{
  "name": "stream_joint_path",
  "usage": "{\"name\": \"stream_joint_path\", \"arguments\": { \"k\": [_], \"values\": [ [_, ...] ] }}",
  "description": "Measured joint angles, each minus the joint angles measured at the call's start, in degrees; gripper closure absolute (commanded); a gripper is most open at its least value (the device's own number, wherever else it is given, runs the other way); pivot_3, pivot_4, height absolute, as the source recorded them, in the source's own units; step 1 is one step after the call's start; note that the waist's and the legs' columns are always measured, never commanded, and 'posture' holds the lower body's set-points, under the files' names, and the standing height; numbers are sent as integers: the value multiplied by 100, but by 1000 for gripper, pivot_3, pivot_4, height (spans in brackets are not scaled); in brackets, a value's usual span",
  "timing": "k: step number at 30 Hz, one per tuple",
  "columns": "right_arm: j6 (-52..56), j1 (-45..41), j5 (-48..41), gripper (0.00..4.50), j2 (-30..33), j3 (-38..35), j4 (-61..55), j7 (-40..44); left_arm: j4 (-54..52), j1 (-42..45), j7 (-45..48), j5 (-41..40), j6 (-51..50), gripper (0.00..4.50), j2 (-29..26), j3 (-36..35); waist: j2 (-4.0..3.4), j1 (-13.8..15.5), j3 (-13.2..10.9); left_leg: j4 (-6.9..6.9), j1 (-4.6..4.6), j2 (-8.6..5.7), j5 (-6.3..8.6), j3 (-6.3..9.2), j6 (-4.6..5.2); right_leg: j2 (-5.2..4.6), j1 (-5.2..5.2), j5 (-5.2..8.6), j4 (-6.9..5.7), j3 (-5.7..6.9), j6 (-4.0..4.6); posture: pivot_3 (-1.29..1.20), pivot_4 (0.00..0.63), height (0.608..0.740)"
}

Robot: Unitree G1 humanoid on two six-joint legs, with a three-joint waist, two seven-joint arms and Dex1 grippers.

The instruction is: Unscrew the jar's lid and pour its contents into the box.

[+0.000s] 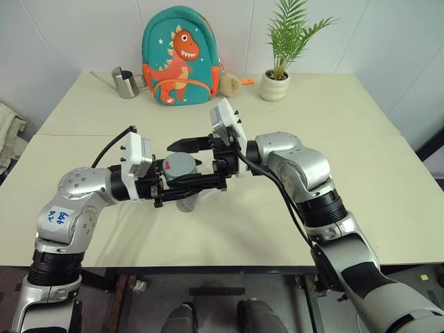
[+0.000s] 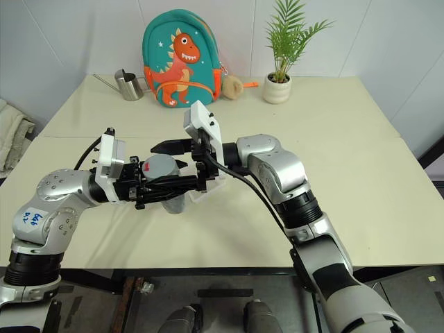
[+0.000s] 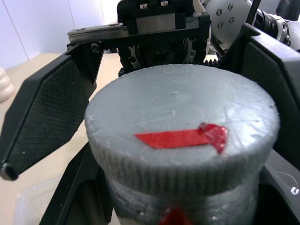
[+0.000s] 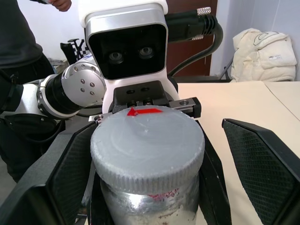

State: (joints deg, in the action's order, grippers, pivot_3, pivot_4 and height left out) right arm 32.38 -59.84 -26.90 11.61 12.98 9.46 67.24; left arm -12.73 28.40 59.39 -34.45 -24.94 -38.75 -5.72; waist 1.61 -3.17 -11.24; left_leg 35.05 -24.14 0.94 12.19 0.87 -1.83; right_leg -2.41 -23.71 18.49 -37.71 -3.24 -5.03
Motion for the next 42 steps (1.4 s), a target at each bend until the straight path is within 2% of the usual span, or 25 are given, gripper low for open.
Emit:
{"name": "stream_joint_path", "arguments": {
  "k": [7, 10, 14, 21, 25, 28, 34, 41, 42],
  "values": [
    [0, -2, -14, 53, 2, -28, -2, 20, 0, -14, 0, 0, 0, 2138, 0, 0, 0, 0, 0, 0, 0, 0, 0, 0, 0, 0, 0, 0, 0, 0, 0, 0, 150, 740],
    [0, -3, -17, 626, 3, -28, -2, 27, 0, -14, -1, 0, 0, 2138, 0, 0, 0, 0, 0, 0, 0, 0, 0, 0, 0, 0, 0, 0, 0, 0, 0, 0, 150, 740],
    [0, -2, -55, 1941, 2, -23, -25, 130, 3, -13, -64, 0, 2, 2138, 0, -20, 0, -1, 0, 0, 0, 0, 0, 0, 0, 0, 0, 0, 0, 0, 0, 0, 150, 740],
    [273, -2, -322, 1940, -97, -153, -25, 13, -24, -13, -57, -31, 11, 2138, -1, -65, 0, -2, 0, 0, -1, 2, 0, 2, 0, 0, 0, 0, 0, -1, 0, 0, 150, 740],
    [1100, -231, -1367, 1940, -264, -1006, -72, -312, -39, -103, -40, -29, 6, 2138, -5, -62, -1, 1, 0, -2, -1, 2, 0, 4, 0, -4, 0, 0, 1, -3, 0, 0, 150, 740],
    [1451, -350, -1784, 1940, -276, -1366, -146, -521, -40, -177, -35, -29, -5, 2138, -6, -62, -1, -1, 0, -3, 0, 2, 0, 8, 0, -6, 2, 0, 4, -4, 1, 0, 150, 740],
    [999, 83, -1252, 1940, 145, -1345, -30, -901, -185, -316, -55, -31, -59, 2138, -26, -97, -1, 11, 0, -4, -4, -3, 1, 4, 1, -10, 2, 1, 14, -7, 1, 0, 150, 740],
    [-241, 577, -492, 1940, 568, -1844, 1076, -1470, -252, -480, -110, -35, -72, 2138, -101, -318, -1, 6, -1, -9, -4, -2, 1, -4, 1, -1, 2, 1, 18, -7, 1, 0, 150, 740],
    [-705, 654, -285, 1940, 620, -1834, 1267, -1571, -249, -479, -111, -35, -72, 2138, -123, -331, 0, -7, 0, -11, 0, -2, 1, -10, 1, 2, 2, 0, 18, -7, 1, 0, 150, 740]
  ]
}}
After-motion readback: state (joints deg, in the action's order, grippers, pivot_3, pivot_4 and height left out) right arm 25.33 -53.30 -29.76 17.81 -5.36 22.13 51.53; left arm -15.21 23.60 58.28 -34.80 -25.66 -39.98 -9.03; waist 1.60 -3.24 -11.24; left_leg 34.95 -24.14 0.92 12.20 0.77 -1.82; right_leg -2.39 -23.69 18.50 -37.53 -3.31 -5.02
